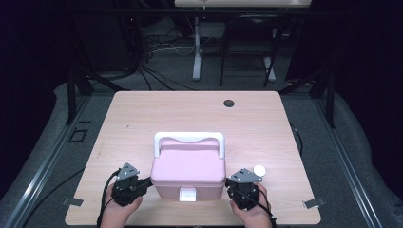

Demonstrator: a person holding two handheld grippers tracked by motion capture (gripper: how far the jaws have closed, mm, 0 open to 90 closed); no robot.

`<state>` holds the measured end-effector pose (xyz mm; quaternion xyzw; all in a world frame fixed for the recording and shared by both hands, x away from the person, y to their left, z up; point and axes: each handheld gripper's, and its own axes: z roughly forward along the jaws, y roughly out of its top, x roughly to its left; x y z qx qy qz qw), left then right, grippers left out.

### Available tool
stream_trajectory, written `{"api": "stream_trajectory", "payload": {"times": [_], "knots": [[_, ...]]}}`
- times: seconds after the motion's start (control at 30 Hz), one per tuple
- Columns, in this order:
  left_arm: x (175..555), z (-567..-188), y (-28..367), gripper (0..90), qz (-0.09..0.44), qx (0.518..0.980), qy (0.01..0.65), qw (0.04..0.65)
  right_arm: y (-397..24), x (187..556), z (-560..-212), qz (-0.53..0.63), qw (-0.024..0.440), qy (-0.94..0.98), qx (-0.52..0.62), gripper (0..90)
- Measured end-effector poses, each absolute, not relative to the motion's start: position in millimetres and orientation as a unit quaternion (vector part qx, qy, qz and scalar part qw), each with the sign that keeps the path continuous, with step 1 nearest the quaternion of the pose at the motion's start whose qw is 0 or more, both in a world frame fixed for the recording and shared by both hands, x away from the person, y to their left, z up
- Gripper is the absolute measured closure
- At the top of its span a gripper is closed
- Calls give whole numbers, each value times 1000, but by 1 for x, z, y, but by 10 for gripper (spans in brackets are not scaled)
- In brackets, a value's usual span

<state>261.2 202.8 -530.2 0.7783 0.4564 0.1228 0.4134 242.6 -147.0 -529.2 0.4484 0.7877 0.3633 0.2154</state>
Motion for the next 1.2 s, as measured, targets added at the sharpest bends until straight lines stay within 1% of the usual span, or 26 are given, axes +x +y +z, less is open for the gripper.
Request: {"api": "stream_trajectory", "payload": {"times": [0.07,0.1,0.17,0.33,0.6,0.67,0.73,0.77,0.8,0.9,0.93,1.0,1.13,1.2], "knots": [[261,-530,203,898,123,779,455,413,-147,241,-529,360,216,790,447,900],[260,-530,202,898,124,779,456,414,-146,240,-528,354,226,792,442,900],[260,-530,203,898,122,779,456,412,-145,239,-529,354,229,792,442,900],[261,-529,204,897,116,781,456,412,-145,241,-529,356,225,788,448,900],[261,-528,203,896,115,782,459,405,-142,241,-530,348,241,788,446,894],[262,-528,204,870,113,782,460,405,-144,242,-530,346,243,790,444,853],[264,-528,207,838,108,783,459,407,-145,242,-529,347,237,791,446,840],[266,-529,210,823,95,781,461,411,-148,244,-528,349,228,791,448,811],[266,-529,210,809,95,781,461,411,-150,245,-528,355,222,789,449,803],[270,-528,214,767,85,784,457,411,-153,246,-526,357,218,790,448,768],[270,-528,214,756,85,784,457,411,-153,246,-526,357,218,790,448,768],[271,-525,215,732,84,786,456,410,-154,247,-523,358,218,790,447,728],[271,-522,217,691,87,787,454,409,-156,247,-517,359,217,791,445,703],[271,-518,220,673,90,787,452,409,-160,248,-511,367,206,791,445,685]]}}
